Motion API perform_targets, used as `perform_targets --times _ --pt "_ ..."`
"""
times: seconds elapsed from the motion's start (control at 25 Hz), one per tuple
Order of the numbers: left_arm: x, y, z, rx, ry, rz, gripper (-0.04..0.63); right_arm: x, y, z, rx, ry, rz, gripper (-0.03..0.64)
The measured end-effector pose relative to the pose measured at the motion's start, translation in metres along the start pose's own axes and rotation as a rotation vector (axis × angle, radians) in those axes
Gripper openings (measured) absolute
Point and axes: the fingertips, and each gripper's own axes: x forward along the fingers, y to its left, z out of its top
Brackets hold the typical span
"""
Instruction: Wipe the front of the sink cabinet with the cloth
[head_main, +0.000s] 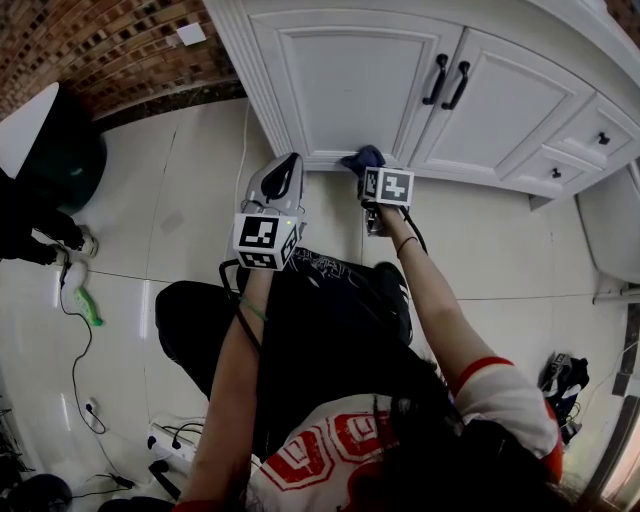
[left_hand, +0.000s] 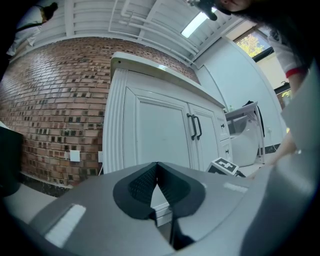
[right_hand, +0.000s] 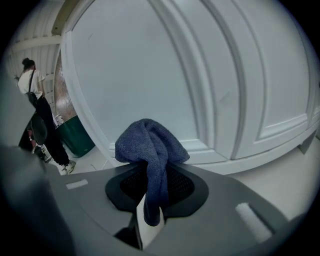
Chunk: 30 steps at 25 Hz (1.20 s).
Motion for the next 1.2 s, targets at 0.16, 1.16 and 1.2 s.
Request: perform_targets --times 0.16,1.16,1.2 --pt "-0.001 0.002 0.001 -0.012 -0.004 0.007 0.0 0.018 0.05 0.005 -0.041 0.005 0.068 0.078" --pt "0.009 -0.004 0.011 -0.005 -0.027 0.0 0.0 -0.028 0.034 0.006 -0.025 -0.011 0.128 0.08" --pt "0.01 -0.007 0.015 -0.001 -0.036 -0.007 0.0 -0.038 0.026 0.008 -0.009 -0.025 0.124 0.08"
